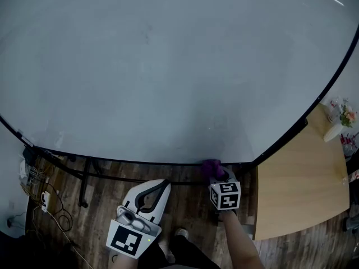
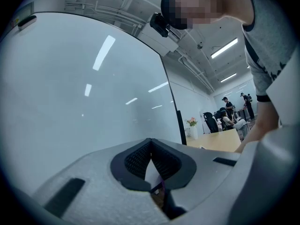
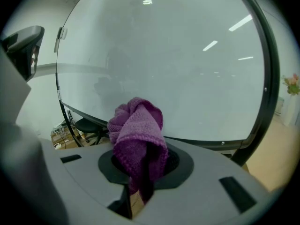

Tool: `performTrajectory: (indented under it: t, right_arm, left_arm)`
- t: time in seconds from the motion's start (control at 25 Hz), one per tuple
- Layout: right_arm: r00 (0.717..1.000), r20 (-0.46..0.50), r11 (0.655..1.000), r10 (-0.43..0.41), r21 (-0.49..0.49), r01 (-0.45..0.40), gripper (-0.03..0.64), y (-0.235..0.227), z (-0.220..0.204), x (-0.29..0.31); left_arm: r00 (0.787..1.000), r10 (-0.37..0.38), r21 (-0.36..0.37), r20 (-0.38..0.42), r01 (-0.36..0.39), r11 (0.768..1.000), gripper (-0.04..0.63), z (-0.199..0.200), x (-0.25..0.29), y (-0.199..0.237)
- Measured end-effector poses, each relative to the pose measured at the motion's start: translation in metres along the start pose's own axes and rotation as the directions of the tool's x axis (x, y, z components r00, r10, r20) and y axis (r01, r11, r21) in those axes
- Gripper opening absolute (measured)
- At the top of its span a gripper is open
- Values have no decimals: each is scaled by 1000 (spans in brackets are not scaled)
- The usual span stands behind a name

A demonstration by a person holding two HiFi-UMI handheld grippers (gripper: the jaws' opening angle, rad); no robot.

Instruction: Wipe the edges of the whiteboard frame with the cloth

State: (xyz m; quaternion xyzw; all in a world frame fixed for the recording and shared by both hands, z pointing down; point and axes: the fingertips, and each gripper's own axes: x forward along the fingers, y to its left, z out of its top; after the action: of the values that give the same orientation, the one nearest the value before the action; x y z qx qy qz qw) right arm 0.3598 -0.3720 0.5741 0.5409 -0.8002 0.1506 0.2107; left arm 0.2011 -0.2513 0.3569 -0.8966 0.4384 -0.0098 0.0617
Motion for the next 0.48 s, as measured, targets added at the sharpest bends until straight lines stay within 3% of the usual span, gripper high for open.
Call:
performTrajectory:
  t: [0.48]
  right_arm:
    - [995, 4, 994, -97, 54, 96, 74, -54, -9, -17]
  left_arm:
    - [1000, -19, 2, -5, 19, 1000, 17, 1, 9, -13]
